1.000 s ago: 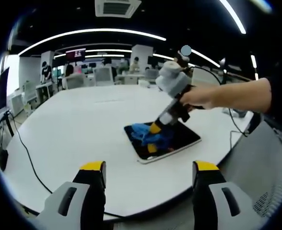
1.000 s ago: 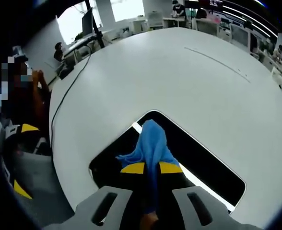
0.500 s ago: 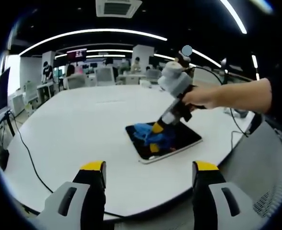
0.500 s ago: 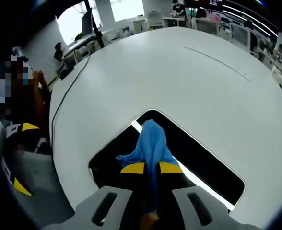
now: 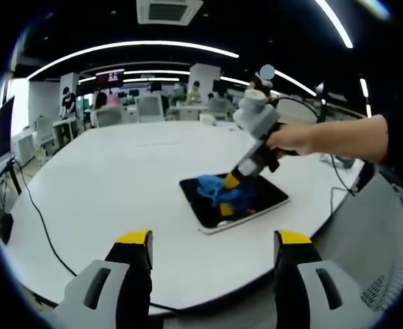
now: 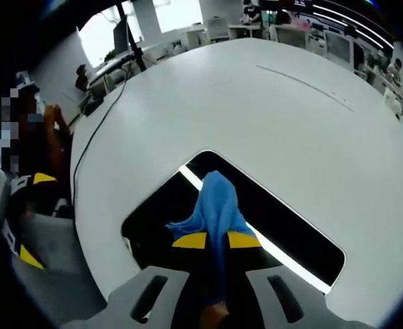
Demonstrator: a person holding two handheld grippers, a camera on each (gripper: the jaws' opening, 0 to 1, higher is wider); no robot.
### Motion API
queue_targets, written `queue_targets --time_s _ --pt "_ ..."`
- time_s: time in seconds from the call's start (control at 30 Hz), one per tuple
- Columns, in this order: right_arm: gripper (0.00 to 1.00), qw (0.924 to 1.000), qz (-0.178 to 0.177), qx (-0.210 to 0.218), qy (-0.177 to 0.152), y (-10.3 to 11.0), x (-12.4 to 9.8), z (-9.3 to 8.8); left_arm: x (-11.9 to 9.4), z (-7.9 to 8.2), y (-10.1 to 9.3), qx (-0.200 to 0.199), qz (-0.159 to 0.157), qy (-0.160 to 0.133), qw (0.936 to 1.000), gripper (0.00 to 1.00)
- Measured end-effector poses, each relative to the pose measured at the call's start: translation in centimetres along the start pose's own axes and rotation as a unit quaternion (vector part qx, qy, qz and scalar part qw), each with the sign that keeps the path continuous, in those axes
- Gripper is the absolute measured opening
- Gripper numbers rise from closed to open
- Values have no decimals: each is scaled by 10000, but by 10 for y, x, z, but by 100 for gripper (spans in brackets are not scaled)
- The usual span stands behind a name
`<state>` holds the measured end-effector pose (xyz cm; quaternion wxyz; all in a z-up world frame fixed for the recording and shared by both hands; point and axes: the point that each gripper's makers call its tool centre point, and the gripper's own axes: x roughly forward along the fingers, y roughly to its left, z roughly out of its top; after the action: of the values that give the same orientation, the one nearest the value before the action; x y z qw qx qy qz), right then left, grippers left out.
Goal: Wipe the mirror surface with the cleaning cloth until all visible marks leave the cleaned area.
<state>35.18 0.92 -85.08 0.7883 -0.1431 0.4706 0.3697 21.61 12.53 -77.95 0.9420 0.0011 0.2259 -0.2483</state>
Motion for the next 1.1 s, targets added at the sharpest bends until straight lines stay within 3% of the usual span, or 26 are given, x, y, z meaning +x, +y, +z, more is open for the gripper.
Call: queue_targets --time_s 1.1 --pt "4 9992 -125 368 -107 -20 -19 -23 0 -2 -1 40 -11 66 10000 71"
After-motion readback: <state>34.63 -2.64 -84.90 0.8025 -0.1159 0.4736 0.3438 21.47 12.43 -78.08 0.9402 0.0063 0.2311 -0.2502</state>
